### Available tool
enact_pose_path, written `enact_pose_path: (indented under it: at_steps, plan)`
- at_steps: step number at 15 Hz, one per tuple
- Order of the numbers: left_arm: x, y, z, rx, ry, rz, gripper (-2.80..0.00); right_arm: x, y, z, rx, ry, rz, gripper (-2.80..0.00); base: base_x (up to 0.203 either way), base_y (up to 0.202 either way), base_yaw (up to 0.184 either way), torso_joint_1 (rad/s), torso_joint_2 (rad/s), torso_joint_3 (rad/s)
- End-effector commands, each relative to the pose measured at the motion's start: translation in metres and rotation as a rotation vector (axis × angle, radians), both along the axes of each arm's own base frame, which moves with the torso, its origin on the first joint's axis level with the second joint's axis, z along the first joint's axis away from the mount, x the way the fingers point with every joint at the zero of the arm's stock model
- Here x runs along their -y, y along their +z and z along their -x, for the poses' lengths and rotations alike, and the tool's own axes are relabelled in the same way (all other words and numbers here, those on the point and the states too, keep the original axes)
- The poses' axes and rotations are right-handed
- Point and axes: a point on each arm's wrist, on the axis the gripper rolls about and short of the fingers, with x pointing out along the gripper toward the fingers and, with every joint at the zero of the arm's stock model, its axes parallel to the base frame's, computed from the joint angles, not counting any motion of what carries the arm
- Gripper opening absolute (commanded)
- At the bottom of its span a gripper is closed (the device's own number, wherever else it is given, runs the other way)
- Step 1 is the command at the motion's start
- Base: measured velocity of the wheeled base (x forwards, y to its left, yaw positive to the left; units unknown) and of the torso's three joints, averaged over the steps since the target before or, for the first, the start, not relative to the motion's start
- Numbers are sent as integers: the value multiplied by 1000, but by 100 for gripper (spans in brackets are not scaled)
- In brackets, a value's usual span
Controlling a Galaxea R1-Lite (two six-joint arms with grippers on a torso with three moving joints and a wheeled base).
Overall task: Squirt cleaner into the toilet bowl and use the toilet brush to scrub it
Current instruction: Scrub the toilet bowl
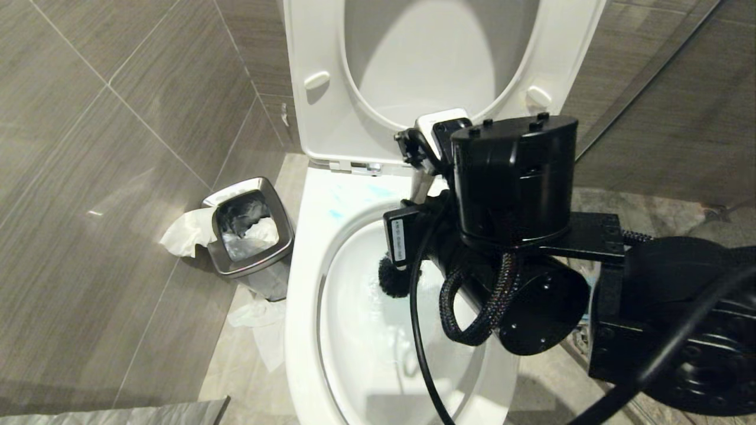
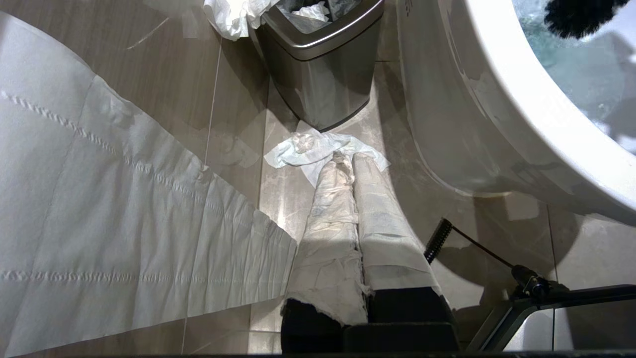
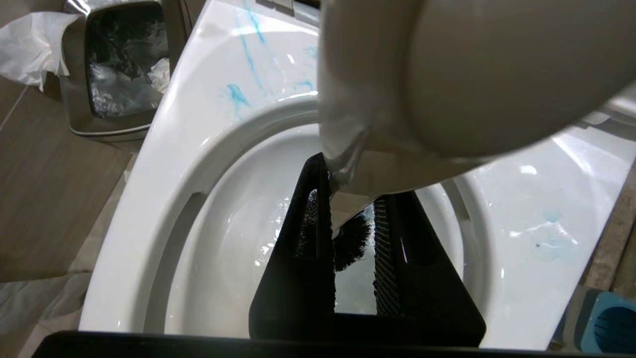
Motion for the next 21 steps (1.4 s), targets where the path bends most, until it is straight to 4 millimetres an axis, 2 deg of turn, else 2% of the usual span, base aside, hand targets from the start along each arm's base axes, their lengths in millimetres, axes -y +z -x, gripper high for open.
enact_pose_path:
  at_steps: [1,6,10,12,16,21]
  plan:
    - [0,0,0,0,2,-1,-280,-10,-19,-8,-30,-9,30,-280,0,0,0,0,0,0]
    - [0,0,0,0,1,-1,-280,-21,-57,-36,-77,-87,46,-280,0,0,0,0,0,0]
    - [0,0,0,0,1,-5,-280,-19,-65,-48,-77,-122,43,-280,0,0,0,0,0,0]
    - [0,0,0,0,-1,-7,-280,-15,-59,-48,-65,-139,33,-280,0,0,0,0,0,0]
    - [0,0,0,0,-1,-4,-280,0,-33,-39,-33,-149,-10,-280,0,0,0,0,0,0]
    - [0,0,0,0,-2,-2,-280,20,4,-13,-11,-113,-52,-280,0,0,0,0,0,0]
